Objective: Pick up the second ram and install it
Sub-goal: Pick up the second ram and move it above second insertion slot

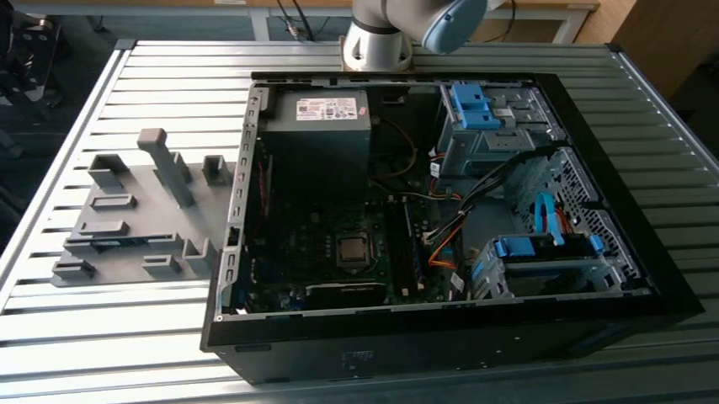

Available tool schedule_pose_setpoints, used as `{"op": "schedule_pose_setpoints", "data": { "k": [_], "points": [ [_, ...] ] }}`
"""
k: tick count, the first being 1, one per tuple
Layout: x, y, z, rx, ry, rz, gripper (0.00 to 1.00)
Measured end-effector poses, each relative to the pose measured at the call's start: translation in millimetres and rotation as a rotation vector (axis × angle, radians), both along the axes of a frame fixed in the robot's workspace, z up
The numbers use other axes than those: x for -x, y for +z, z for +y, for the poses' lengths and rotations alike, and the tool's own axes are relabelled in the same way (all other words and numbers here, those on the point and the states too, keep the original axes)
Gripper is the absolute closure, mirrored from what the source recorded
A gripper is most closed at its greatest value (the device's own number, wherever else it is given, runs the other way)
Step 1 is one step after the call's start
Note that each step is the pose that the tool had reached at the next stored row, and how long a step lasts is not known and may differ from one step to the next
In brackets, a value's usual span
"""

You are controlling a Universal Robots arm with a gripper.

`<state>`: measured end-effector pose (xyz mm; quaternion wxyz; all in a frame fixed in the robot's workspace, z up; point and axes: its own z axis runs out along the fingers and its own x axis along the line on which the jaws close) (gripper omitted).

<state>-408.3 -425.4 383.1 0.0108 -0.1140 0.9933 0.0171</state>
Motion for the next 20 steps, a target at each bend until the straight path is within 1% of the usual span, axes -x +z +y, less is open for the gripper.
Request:
{"op": "schedule_pose_setpoints", "data": {
  "k": [20],
  "points": [
    [0.4, 0.0, -0.3, 0.0, 0.047, 0.0, 0.89]
  ]
}}
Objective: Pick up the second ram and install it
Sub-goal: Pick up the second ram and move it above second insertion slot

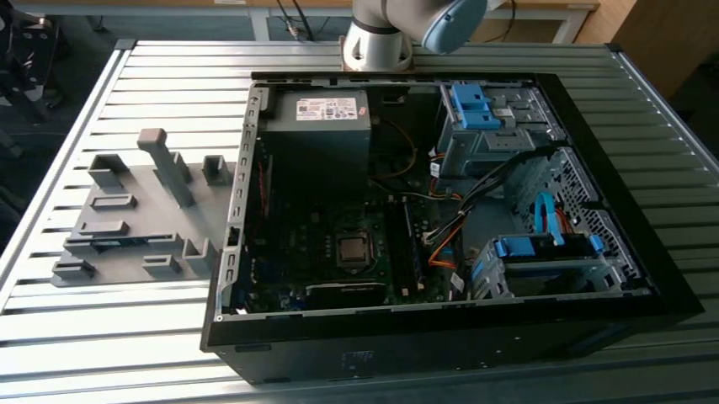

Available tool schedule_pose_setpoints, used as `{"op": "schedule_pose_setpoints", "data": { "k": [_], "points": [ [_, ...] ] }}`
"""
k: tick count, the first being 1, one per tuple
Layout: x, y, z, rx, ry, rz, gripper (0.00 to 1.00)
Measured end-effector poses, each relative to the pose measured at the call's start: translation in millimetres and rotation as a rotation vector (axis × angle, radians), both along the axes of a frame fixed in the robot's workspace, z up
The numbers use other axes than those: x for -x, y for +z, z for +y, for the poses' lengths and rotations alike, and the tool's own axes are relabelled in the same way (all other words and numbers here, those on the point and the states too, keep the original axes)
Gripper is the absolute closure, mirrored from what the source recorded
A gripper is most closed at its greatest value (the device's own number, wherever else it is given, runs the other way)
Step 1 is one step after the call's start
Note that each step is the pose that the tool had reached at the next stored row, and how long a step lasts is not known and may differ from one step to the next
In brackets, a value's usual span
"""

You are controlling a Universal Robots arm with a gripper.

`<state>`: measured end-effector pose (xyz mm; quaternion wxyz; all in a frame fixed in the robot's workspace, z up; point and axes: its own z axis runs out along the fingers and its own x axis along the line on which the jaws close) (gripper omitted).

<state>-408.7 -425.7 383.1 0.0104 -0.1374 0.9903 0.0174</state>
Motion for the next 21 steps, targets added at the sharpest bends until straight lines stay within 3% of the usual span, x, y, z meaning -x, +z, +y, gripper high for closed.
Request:
{"op": "schedule_pose_setpoints", "data": {
  "k": [21],
  "points": [
    [0.5, 0.0, -0.2, 0.0, 0.047, 0.0, 0.89]
  ]
}}
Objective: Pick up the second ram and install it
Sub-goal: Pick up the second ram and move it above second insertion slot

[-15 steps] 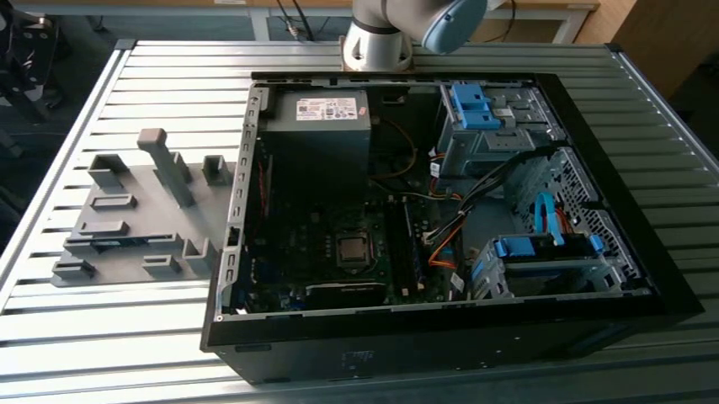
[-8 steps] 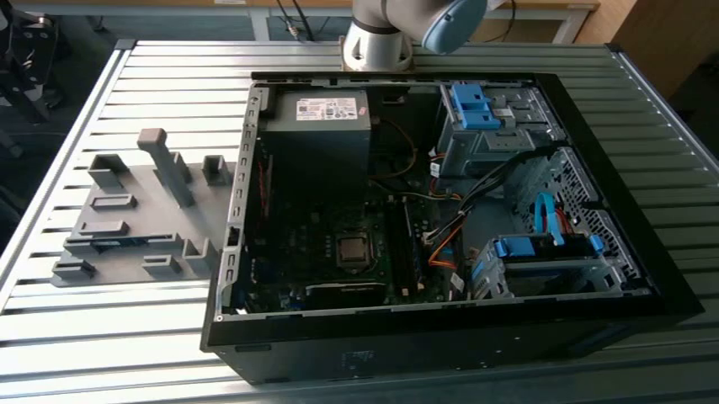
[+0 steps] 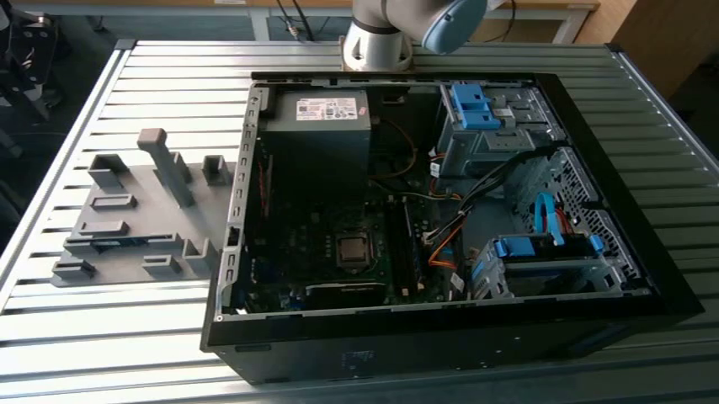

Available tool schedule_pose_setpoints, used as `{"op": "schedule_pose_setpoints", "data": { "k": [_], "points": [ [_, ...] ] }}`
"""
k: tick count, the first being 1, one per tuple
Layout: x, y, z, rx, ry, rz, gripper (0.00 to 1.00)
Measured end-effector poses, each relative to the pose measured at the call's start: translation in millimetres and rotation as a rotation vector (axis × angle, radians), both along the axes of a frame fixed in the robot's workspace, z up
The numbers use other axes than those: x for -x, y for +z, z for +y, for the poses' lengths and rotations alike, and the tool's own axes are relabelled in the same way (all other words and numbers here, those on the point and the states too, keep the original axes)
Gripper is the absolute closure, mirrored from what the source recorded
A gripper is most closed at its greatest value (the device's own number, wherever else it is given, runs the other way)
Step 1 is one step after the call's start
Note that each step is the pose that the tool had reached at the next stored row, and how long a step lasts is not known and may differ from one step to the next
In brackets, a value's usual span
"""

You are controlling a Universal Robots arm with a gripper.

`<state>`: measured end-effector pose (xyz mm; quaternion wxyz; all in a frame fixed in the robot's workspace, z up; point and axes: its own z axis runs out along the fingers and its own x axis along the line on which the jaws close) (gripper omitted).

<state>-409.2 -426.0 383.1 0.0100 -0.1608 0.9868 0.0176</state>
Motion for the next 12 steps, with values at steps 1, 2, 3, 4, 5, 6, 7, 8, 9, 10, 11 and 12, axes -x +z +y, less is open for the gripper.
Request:
{"op": "schedule_pose_setpoints", "data": {
  "k": [1, 2, 3, 4, 5, 6, 7, 8, 9, 10, 11, 12],
  "points": [
    [0.1, 0.0, 0.0, 0.0, 0.002, -0.0001, 0.89],
    [0.1, 0.0, 0.0, 0.0, 0.004, 0.0, 0.89],
    [0.1, 0.0, 0.0, 0.0, 0.007, 0.0, 0.89],
    [0.1, 0.0, 0.0, 0.0, 0.009, 0.0, 0.89],
    [0.2, 0.0, 0.0, 0.0, 0.013, 0.0, 0.89],
    [0.2, 0.0, 0.0, 0.0, 0.015, 0.0, 0.89],
    [0.2, 0.0, 0.0, 0.0, 0.02, 0.0, 0.89],
    [0.3, 0.0, -0.1, 0.0, 0.022, -0.0001, 0.89],
    [0.3, 0.0, -0.1, 0.0, 0.024, 0.0, 0.89],
    [0.4, 0.0, -0.1, 0.0, 0.027, 0.0, 0.89],
    [0.5, 0.0, -0.1, 0.0, 0.031, 0.0, 0.89],
    [0.5, 0.0, -0.1, 0.0, 0.033, 0.0, 0.89]
  ]
}}
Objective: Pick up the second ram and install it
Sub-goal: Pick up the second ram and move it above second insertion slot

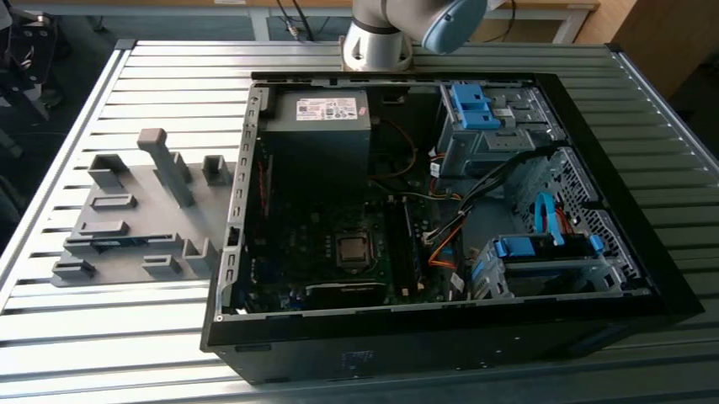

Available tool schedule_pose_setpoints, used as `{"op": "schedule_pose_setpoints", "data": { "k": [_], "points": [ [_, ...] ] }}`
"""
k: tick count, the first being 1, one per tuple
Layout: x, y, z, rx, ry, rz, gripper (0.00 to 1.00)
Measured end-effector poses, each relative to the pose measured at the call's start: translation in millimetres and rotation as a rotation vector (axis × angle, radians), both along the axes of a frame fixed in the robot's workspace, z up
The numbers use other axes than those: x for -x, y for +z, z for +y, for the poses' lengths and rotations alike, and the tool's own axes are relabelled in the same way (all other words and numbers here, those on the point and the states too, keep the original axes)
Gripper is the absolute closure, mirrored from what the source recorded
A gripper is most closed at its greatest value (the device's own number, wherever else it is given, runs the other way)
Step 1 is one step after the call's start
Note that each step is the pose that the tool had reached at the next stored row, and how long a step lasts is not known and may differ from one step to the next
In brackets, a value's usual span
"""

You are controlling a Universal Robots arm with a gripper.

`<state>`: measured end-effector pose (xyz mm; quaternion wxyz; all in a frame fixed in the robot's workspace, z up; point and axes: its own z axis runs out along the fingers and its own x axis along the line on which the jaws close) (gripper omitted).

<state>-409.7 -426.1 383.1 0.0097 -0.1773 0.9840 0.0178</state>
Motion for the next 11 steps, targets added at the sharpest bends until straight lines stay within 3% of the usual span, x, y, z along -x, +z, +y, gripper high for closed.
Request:
{"op": "schedule_pose_setpoints", "data": {
  "k": [11],
  "points": [
    [1.9, -0.1, -0.5, 0.0, 0.08, 0.0, 0.89]
  ]
}}
